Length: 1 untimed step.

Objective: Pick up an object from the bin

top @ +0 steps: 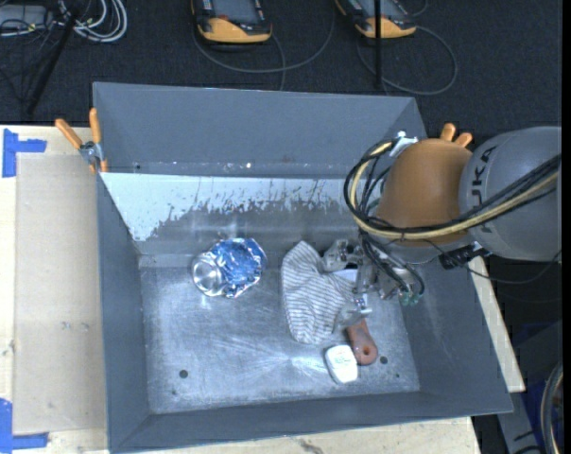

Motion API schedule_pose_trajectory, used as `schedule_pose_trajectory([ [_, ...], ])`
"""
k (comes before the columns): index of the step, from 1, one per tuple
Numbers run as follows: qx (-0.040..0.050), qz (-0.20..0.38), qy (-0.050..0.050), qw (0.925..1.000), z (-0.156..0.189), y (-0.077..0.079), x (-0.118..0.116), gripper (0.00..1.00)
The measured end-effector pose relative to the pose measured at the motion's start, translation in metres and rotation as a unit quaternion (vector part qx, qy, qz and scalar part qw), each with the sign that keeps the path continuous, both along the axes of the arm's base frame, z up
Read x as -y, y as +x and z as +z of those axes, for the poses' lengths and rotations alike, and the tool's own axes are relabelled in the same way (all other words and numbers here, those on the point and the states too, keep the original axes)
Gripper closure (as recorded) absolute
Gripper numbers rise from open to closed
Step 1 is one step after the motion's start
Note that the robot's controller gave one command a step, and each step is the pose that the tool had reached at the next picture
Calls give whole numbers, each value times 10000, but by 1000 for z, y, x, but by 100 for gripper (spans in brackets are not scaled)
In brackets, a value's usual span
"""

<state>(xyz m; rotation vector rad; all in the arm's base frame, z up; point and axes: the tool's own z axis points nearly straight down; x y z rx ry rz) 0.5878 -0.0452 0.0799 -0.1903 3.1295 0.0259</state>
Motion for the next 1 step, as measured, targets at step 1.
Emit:
schedule_pose_trajectory([
  [1, 13, 545, -87, 9985, 166, 11, -9, 100],
])
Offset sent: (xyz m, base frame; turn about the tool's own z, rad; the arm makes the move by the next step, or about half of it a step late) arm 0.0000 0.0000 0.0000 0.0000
